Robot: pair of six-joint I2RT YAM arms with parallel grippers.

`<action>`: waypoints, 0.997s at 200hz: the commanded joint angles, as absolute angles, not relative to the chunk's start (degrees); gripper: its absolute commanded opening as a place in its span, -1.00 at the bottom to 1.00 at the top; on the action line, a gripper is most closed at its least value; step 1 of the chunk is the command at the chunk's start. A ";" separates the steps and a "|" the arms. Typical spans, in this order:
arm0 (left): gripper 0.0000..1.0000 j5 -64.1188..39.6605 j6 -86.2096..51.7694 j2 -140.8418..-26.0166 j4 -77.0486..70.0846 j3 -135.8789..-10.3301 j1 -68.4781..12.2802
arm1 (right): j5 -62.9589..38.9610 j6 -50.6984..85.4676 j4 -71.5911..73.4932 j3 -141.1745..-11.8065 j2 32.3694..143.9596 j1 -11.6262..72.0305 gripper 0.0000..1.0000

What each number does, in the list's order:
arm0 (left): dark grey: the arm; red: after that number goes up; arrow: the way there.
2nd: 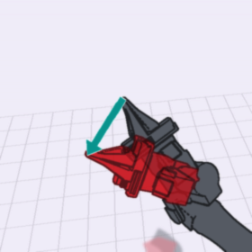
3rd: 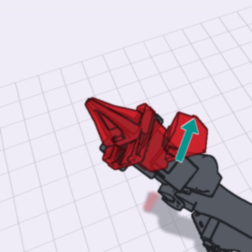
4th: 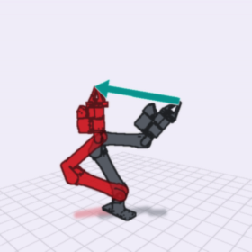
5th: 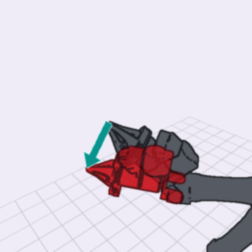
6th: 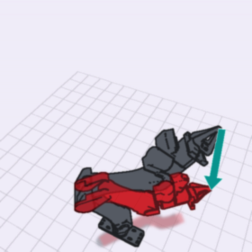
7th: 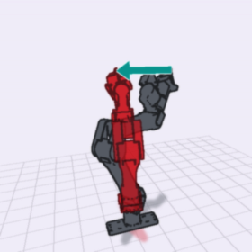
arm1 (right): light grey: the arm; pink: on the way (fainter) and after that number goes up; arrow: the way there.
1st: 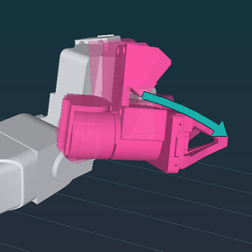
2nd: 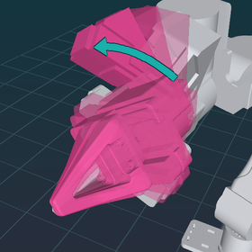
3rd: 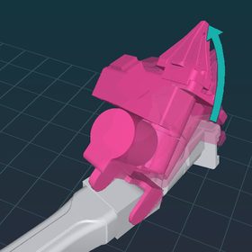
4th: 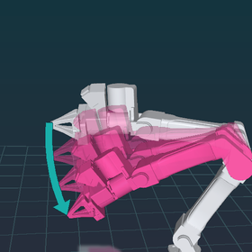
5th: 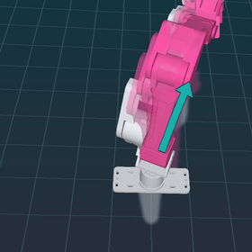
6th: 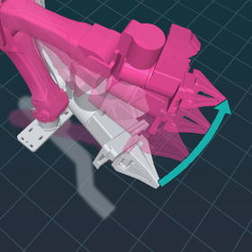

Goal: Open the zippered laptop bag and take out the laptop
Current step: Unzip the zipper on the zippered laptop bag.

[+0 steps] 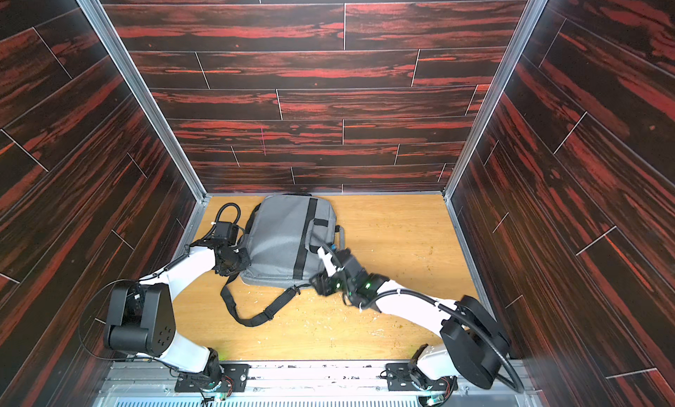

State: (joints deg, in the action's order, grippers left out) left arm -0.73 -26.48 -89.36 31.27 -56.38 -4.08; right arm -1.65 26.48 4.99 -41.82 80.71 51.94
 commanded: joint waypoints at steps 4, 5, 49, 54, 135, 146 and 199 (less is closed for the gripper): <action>-1.00 -2.23 -27.18 -88.10 34.55 -56.37 -3.68 | 1.14 24.75 14.88 -37.62 84.17 55.54 0.11; -1.00 -2.26 -27.17 -88.13 34.54 -56.40 -3.69 | 1.36 24.73 15.44 -37.49 84.27 55.63 0.11; -1.00 -2.30 -26.79 -88.01 34.30 -56.16 -3.66 | 5.98 22.23 25.66 -37.62 93.67 58.89 0.06; -1.00 -2.33 -26.65 -88.04 34.27 -56.20 -3.69 | 5.90 21.88 26.82 -37.70 94.66 58.87 0.05; -1.00 -1.83 -24.04 -88.23 35.70 -57.01 -3.69 | 11.15 18.23 32.95 -42.97 106.82 59.06 -0.19; -1.00 -1.67 -23.64 -88.15 35.86 -57.18 -3.69 | 12.33 17.87 33.16 -43.00 107.52 59.06 -0.21; -1.00 -1.77 -22.87 -89.03 36.44 -58.49 -3.67 | 13.65 16.66 32.87 -44.58 110.47 58.98 -0.33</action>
State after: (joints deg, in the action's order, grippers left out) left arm -2.17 -23.33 -89.21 32.95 -56.82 -4.01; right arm 11.38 18.04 31.81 -42.96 107.33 58.87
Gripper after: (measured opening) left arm 0.094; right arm 0.356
